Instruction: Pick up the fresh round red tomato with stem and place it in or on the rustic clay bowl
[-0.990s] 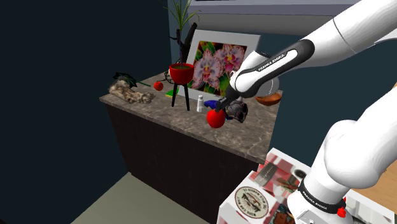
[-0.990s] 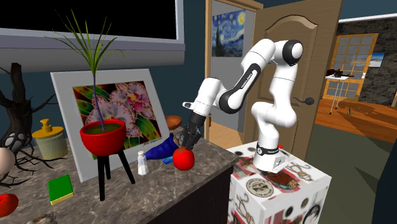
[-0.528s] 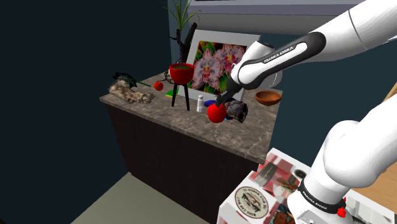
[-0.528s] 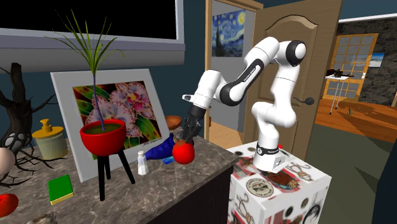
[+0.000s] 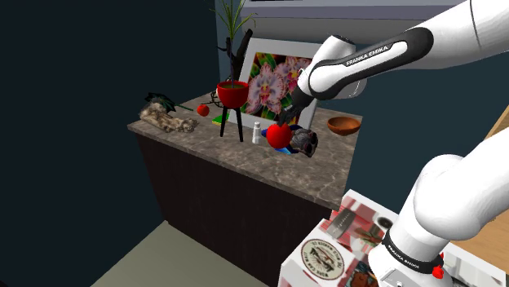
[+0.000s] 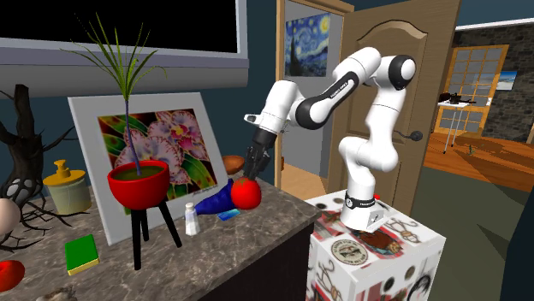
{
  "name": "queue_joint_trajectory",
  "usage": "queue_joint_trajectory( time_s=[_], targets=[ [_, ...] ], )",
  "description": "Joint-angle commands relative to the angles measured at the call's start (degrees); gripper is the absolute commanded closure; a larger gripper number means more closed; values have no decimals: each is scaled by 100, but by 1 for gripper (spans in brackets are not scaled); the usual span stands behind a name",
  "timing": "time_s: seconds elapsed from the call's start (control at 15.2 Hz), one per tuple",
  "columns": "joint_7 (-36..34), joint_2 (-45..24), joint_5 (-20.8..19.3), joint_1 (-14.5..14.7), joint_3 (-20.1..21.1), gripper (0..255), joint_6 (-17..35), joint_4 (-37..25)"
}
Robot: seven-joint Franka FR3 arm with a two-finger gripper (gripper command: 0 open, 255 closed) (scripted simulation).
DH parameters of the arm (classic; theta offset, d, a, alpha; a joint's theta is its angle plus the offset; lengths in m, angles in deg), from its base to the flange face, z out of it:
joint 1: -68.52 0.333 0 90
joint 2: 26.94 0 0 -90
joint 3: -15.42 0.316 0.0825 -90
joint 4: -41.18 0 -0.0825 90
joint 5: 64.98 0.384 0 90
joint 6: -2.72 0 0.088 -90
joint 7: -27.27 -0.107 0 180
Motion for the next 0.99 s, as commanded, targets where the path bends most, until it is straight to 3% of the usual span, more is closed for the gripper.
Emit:
queue_joint_trajectory(
  time_s=[0.0, 0.66, 0.92],
  targets=[
    [-51, 88, -39, -27, 32, 255, -169, -80],
    [-210, 345, -156, -102, 115, 255, -985, -643],
    [409, 424, -146, -224, -402, 255, -1222, -753]
  ],
)
